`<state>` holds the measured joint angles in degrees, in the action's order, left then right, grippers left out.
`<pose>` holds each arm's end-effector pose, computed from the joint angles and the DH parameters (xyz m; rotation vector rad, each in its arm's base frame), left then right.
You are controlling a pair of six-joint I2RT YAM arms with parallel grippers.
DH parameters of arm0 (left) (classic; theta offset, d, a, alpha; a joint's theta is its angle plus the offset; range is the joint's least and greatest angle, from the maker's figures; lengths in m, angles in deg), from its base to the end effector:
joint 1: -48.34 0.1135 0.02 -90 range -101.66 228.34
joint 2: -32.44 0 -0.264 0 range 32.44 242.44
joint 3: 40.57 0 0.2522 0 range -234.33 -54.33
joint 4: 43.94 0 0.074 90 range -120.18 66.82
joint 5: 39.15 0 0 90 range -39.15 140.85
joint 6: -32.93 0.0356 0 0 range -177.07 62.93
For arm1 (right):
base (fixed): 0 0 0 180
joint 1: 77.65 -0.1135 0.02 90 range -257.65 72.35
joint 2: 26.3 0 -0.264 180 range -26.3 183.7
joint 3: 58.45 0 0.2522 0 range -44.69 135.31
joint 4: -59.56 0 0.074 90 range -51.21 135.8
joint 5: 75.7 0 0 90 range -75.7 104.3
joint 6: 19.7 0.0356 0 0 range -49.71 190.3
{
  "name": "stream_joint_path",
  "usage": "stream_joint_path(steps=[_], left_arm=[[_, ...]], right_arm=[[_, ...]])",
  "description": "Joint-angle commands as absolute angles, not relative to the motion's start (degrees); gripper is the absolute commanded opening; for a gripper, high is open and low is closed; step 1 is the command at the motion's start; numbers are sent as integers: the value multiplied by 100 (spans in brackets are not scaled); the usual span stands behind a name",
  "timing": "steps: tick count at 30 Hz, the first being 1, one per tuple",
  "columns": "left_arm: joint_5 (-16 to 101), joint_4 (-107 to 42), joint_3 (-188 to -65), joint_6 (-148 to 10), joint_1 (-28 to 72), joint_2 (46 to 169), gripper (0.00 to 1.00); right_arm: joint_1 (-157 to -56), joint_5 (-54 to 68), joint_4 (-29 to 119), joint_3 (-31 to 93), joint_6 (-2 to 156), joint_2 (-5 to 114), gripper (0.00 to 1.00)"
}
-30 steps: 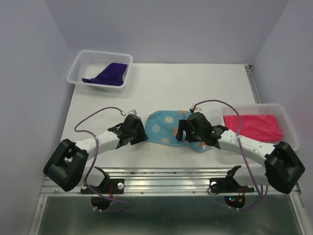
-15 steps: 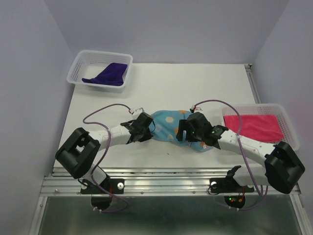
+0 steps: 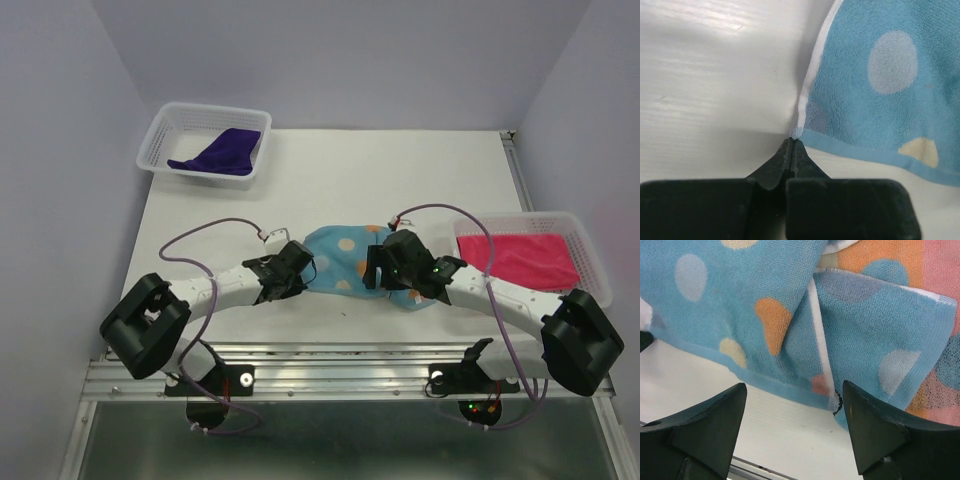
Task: Fold and stack the towels
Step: Flatten out the crumpled towel
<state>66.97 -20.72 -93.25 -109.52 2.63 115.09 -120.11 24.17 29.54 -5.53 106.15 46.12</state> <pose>0.1953 -0.1860 0.1627 -0.2632 2.4761 -0.3947 0.1877 0.1635 0.1980 -0.0636 2.4595 0.4079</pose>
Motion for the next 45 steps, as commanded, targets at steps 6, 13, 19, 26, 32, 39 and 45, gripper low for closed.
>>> stream_joint_path(steps=[6,13,19,26,32,39,45], left_arm=[[7072,-1875,-8764,-11051,229,10645,0],[7010,-1989,-8720,-11086,229,10653,0],[6975,-2129,-8650,-11086,229,10565,0],[6852,-2411,-8527,-10972,229,10363,0],[6834,-2517,-8413,-10989,229,10214,0],[6764,-2631,-8360,-10884,229,10038,0],[6747,-2745,-8316,-10831,237,9775,0]], right_arm=[[-12054,2353,2857,-566,10492,4849,74],[-12063,1994,3076,-628,10536,5069,63],[-12054,2133,2972,-645,10712,5122,59],[-12054,2073,2707,-724,10756,4832,57],[-12054,1984,2751,-883,10774,4665,55],[-12054,2089,2989,-839,10826,4989,49],[-12054,2581,3164,-847,10941,4745,18]])
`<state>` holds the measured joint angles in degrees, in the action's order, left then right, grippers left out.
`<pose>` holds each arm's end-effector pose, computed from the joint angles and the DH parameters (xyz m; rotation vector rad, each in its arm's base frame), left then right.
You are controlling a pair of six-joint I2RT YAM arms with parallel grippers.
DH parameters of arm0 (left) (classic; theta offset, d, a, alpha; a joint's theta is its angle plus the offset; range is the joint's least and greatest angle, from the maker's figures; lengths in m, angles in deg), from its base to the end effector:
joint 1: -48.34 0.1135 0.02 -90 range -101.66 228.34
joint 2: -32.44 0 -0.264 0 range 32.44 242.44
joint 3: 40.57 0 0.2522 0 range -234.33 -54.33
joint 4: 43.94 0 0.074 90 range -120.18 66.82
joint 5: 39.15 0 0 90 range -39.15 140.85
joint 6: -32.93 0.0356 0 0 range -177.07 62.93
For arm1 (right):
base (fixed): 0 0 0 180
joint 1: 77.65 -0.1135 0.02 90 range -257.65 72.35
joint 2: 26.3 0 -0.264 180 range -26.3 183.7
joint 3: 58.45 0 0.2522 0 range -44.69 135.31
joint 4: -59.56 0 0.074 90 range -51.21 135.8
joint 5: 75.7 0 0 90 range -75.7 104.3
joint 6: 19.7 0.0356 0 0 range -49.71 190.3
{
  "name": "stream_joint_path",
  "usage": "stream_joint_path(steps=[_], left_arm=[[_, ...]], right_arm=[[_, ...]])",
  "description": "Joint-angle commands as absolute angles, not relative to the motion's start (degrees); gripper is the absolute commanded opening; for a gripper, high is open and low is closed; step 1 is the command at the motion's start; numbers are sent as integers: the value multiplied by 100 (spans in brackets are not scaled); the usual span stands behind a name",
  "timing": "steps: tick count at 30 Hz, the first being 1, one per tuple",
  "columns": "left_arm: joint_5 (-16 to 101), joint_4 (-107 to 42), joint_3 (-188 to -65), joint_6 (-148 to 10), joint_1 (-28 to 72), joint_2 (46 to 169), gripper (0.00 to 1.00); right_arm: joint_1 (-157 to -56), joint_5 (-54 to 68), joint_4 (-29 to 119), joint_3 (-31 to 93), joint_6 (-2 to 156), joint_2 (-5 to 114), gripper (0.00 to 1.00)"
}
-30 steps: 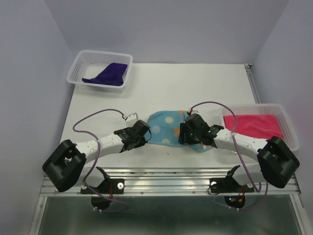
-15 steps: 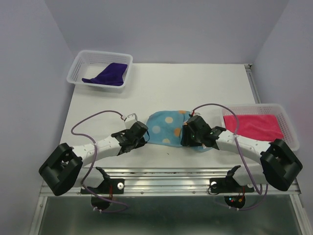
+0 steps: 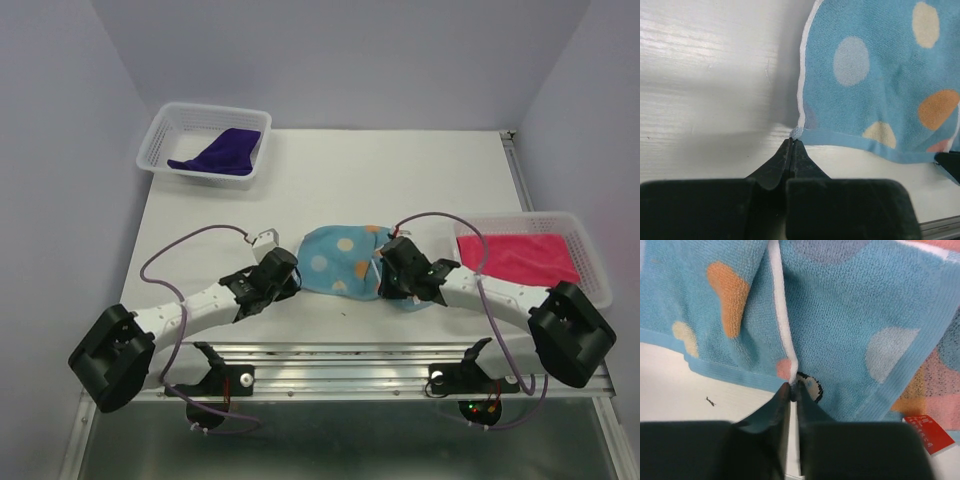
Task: Fold and stack the towels
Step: Flatten out the crumpled towel
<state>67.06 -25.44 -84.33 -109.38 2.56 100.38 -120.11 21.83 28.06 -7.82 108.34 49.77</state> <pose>0.1678 -0.1582 0.1815 -0.2790 2.3278 -0.5558 0.1830 0.1611 0.1698 -0.0494 2.5947 0.3672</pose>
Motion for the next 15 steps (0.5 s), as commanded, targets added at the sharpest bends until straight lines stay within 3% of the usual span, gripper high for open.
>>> stream_joint_path(steps=[1,6,15], left_arm=[[6746,-2763,-8324,-10796,229,9722,0],[6597,-2991,-8421,-10454,229,9002,0],[6887,-3361,-10019,-9488,229,7903,0]], right_arm=[[-12054,2643,3182,-856,10932,4579,1],[-12054,2661,2928,-497,10572,3989,1],[-12063,2819,2558,1267,9834,2689,1]])
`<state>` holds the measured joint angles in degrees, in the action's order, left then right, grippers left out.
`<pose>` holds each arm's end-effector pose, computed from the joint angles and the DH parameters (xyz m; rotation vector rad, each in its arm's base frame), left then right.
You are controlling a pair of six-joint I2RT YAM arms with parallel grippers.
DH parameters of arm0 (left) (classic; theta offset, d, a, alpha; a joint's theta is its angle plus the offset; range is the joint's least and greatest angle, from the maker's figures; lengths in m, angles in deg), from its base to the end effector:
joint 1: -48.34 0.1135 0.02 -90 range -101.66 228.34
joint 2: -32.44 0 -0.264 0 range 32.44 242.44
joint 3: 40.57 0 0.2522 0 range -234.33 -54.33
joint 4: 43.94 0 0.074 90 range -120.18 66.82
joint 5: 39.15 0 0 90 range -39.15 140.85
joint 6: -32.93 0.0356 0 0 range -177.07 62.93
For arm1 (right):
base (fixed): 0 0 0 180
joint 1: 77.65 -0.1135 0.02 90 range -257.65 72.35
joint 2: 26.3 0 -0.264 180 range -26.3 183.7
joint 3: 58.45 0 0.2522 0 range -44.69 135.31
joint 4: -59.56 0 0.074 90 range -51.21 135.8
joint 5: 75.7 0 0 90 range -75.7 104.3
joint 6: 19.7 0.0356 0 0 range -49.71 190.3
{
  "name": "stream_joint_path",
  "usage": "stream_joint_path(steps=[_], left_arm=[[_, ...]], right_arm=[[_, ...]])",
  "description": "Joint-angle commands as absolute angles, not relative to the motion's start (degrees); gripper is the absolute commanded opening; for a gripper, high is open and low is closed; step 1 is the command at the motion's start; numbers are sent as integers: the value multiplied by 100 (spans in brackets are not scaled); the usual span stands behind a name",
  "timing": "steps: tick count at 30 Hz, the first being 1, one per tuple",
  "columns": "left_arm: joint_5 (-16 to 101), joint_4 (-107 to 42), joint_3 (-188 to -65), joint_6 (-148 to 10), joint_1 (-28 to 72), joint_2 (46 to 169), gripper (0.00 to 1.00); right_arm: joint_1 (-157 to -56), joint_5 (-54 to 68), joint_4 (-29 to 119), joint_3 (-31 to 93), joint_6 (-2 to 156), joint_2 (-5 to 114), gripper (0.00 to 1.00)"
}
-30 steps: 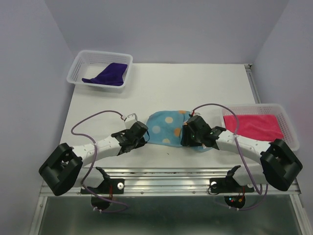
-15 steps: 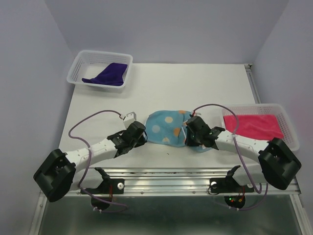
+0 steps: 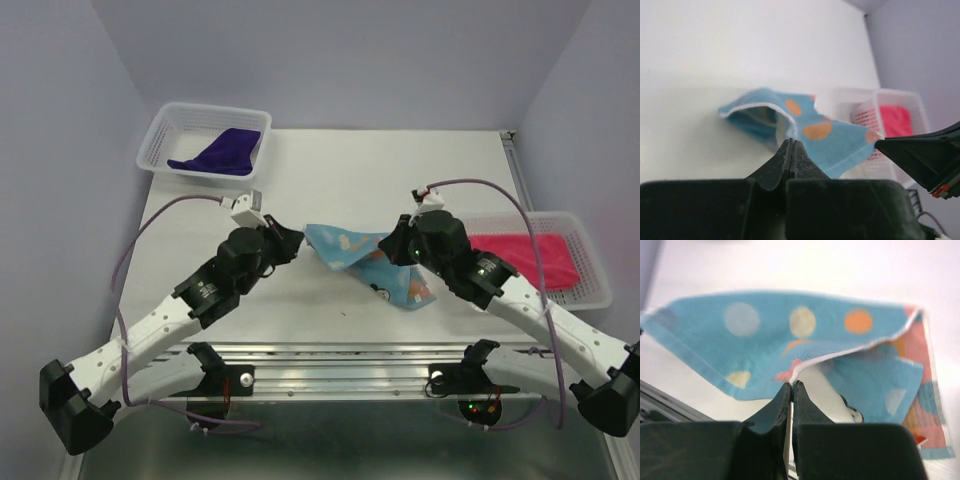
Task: Fold and stack the towels
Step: Flatten out the crumpled towel
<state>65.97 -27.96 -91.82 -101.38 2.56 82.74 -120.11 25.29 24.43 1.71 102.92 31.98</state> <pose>0.1519 -0.1427 0.2927 -0.1692 1.9046 -0.8540 0.1701 0.1465 0.2866 -0.0744 2.1904 0.5534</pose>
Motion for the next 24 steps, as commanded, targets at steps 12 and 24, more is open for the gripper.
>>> stream_joint_path(steps=[12,24], left_arm=[[7748,-3141,-12587,-8616,237,8693,0],[7731,-2711,-10717,-9573,237,8290,0]], right_arm=[[-12054,3751,2602,3415,9139,3223,1],[-12054,2054,3409,754,10254,2960,1]])
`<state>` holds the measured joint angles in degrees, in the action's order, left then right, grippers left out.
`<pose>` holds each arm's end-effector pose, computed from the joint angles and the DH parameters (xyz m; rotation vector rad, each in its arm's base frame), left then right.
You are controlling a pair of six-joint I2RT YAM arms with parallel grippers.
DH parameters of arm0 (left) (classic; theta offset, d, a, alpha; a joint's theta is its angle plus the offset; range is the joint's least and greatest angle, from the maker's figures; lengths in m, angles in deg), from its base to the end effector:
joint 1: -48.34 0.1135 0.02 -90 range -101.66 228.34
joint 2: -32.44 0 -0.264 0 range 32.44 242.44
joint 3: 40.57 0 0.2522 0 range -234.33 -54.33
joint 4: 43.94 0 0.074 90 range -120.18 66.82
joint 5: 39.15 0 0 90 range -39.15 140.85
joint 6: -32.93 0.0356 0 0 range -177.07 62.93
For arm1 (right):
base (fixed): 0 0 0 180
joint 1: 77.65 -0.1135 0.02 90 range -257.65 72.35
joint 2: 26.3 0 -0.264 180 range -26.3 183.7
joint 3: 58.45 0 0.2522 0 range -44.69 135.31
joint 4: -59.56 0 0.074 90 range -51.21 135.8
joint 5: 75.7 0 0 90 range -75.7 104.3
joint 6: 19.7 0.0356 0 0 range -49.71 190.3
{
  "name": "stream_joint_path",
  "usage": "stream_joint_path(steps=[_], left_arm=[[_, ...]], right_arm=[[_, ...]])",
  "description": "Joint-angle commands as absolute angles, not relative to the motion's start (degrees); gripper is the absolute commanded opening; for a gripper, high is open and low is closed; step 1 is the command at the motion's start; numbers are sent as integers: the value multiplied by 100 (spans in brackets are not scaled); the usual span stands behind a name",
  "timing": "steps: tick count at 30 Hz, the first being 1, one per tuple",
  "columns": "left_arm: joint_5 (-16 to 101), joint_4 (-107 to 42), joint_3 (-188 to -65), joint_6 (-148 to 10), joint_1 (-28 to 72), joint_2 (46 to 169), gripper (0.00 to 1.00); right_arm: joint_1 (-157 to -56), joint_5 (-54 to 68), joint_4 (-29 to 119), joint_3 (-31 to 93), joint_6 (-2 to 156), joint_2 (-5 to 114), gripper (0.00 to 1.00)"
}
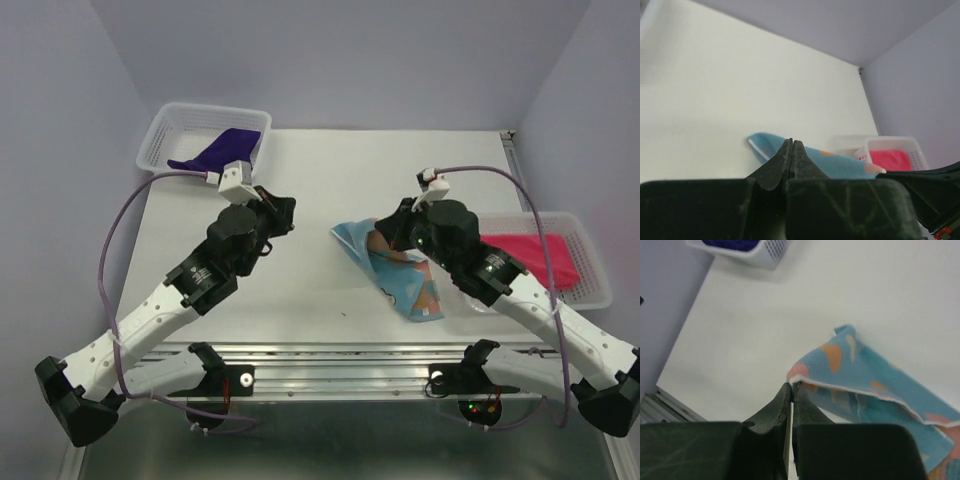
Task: Fold and stack the towels
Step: Flatten out the crumpled towel
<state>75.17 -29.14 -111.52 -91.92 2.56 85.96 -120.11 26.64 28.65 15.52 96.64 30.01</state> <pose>0.1570 -0.1403 0.4062 -0.1997 1.5705 -0.7924 0.1673 0.1427 0.3847 -0.1020 1.8435 0.6589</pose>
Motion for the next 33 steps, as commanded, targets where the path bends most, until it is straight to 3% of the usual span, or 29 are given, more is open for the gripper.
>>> stream_joint_path(steps=[1,6,12,22,26,29,33], left_arm=[[7679,-2693,-10358,-9713,237,8211,0],[6950,-2833,-9775,-9855,237,8508,0],[6300,-3113,-9897,-9697,237,9597,0],[5113,-3667,-10398,-9311,237,11241,0],[4489,-3825,-10601,-9258,203,11777,19],[4348,-4027,-10592,-9258,167,11936,35],[4076,-4134,-10653,-9293,115,12270,44]], right_arm=[[-12054,2194,3419,500,10412,3047,1],[-11923,3908,2945,252,10843,3425,1],[-10581,3761,2637,-346,11046,3470,1],[-9462,4287,1996,-716,10844,3143,1],[-9356,4542,1882,-558,10809,3381,1],[-9356,4016,2135,-627,10634,3294,1],[-9356,3584,2347,-707,10554,3153,1]])
